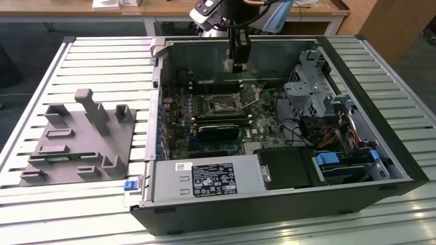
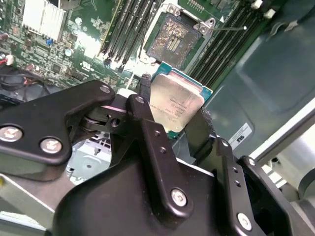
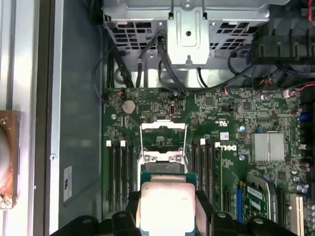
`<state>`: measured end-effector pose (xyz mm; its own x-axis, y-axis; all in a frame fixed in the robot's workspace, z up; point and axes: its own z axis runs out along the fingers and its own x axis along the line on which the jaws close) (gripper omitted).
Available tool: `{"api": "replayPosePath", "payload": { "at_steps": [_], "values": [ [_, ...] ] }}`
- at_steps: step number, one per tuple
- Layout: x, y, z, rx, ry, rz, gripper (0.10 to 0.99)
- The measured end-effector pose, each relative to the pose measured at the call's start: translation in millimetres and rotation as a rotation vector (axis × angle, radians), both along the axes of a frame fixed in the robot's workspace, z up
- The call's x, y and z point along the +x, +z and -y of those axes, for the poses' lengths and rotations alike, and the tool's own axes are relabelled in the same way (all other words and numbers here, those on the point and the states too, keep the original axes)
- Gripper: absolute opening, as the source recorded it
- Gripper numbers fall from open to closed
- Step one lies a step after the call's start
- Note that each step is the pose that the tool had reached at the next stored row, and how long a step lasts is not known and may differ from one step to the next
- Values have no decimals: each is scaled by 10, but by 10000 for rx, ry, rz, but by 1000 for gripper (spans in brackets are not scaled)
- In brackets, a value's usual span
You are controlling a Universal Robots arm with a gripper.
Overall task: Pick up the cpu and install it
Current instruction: 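Place the cpu into insertion slot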
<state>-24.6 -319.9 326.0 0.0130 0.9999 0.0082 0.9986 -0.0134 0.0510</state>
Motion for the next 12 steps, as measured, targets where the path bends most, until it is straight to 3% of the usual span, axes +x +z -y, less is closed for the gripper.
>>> {"api": "replayPosePath", "payload": {
  "at_steps": [12],
  "values": [
    [-2, -212, 3, -3, 22, -4, 529]
  ]
}}
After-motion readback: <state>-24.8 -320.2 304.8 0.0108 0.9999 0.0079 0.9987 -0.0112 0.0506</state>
